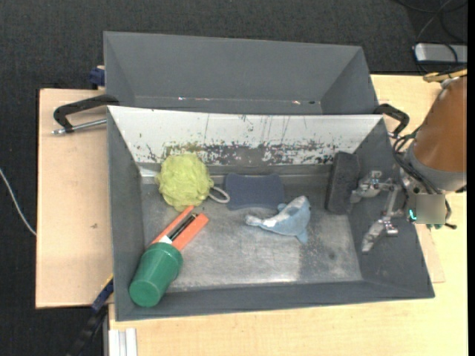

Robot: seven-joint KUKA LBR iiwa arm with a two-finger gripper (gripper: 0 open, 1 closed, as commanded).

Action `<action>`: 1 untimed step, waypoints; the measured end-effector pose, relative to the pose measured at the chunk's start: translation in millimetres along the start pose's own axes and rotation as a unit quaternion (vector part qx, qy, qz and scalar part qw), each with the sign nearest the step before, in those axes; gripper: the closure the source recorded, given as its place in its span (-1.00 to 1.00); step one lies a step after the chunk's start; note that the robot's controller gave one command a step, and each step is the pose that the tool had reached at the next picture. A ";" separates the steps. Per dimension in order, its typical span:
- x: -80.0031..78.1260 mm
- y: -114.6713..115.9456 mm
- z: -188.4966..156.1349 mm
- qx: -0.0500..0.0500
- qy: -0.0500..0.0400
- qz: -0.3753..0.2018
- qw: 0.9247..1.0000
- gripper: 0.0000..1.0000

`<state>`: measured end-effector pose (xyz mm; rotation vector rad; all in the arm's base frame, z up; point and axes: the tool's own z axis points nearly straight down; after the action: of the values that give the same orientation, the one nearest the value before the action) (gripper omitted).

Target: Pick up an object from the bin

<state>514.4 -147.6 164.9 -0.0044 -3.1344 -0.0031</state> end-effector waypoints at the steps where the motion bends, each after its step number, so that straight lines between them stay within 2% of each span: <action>1: -1.4 0.8 -4.1 0.001 -0.003 -0.001 1.000 -1.00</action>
Offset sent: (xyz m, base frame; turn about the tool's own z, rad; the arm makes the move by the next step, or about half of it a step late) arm 0.0538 0.0359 -0.0949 -0.2242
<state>515.8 -146.8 169.0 -0.0009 -3.1412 -0.0009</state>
